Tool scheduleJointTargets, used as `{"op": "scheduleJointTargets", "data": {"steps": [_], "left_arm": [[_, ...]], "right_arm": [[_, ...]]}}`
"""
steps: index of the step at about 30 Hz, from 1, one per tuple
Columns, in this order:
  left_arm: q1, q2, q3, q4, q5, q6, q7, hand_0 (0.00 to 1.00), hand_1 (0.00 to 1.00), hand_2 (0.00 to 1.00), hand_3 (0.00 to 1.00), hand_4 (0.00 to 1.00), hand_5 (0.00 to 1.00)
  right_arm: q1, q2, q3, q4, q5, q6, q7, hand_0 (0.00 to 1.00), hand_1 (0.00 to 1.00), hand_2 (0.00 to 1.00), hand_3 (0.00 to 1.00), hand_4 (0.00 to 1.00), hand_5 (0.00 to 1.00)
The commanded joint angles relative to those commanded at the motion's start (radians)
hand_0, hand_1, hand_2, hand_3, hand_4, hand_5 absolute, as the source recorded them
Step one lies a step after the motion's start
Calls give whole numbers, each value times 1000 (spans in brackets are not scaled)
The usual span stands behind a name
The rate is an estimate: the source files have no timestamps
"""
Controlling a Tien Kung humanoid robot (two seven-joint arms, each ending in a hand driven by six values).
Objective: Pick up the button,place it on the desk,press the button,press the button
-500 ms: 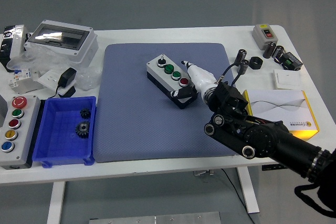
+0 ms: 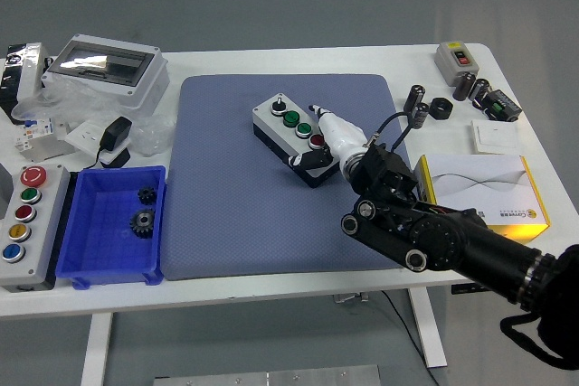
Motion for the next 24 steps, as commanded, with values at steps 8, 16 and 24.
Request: {"op": "scheduleJointTargets", "data": {"steps": [8,16,24], "left_arm": [[-4,0,3,1,-1,-2,-3,666,629,573,619,638,248],[-8,0,7,3,-3,-4,-6,666,629,573,618,638,247],[-8,0,9,4,-4,-6,-9,666,629,573,615,638,246]], "right_arm": [[5,15,-25,-40,-34,-14,-15,335,651,832,998,943,350],[10,23,-61,-50,-55,-6,-30,146,447,640,998,792,183],[11,23,-62,-57,-100,-3,-35,82,363,553,972,744,186]]}}
